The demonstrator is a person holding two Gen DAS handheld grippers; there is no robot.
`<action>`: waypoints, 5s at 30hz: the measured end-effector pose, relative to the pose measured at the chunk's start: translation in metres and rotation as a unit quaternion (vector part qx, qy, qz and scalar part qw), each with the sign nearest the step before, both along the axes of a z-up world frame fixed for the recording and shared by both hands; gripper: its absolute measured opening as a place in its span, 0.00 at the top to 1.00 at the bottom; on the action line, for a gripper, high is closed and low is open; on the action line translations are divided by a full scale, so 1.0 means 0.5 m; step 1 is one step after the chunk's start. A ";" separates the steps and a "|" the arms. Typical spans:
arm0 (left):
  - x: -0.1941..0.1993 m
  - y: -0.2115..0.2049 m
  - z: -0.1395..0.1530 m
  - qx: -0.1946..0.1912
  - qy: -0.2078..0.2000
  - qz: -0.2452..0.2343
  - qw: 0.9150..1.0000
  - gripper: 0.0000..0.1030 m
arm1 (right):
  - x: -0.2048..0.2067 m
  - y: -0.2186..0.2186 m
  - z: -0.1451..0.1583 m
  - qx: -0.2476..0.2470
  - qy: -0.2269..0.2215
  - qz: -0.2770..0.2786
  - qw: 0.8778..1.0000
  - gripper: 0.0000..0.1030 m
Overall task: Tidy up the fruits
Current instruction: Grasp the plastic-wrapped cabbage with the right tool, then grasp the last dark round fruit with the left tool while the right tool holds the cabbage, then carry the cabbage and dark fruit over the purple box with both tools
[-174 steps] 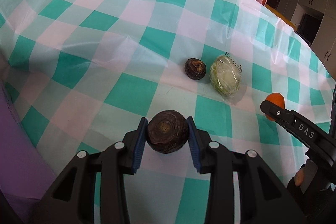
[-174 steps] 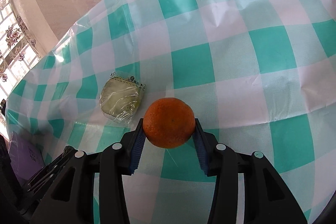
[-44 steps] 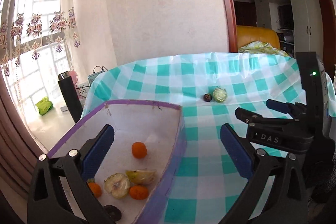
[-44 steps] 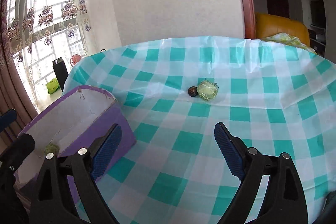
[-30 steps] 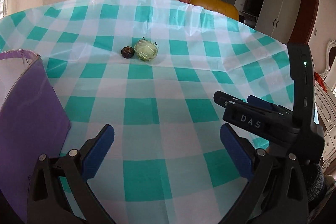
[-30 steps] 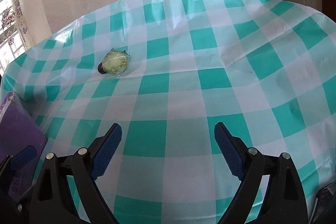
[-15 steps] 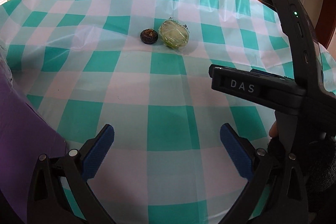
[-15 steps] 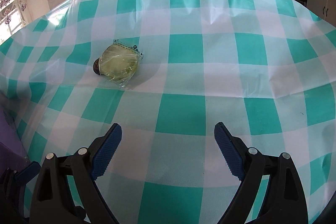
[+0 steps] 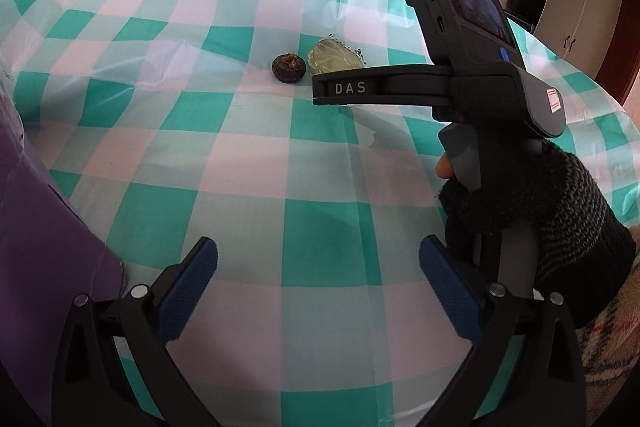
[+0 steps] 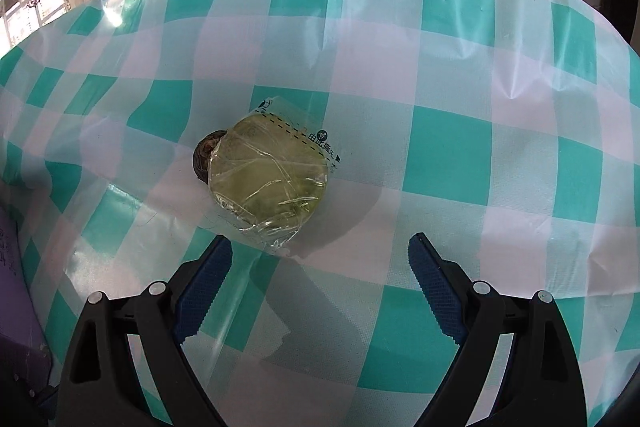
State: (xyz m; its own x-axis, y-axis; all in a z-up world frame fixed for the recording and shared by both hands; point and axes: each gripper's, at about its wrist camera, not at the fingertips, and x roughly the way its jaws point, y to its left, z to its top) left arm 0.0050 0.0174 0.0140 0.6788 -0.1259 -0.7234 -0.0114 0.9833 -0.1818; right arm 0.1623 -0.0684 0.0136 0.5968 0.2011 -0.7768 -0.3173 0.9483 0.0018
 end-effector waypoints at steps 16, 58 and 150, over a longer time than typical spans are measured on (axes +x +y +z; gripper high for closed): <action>-0.002 0.013 0.000 -0.008 -0.006 0.020 1.000 0.02 | 0.088 0.055 -0.002 -0.003 0.014 0.038 0.999 0.16; 0.424 0.027 -0.002 0.088 0.041 0.094 0.991 0.65 | -0.130 -0.245 0.003 0.203 -0.009 -0.118 0.972 0.45; -0.537 0.092 0.250 0.133 -0.217 0.105 0.961 0.65 | -0.729 -0.030 0.229 0.101 -0.197 0.036 0.975 0.45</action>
State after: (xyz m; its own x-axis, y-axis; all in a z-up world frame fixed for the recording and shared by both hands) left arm -0.2635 0.0635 0.1387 0.9144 0.1980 -0.3530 -0.1952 0.9798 0.0439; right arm -0.2023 -0.0833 0.1283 0.8189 0.3792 -0.4309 -0.3976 0.9162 0.0506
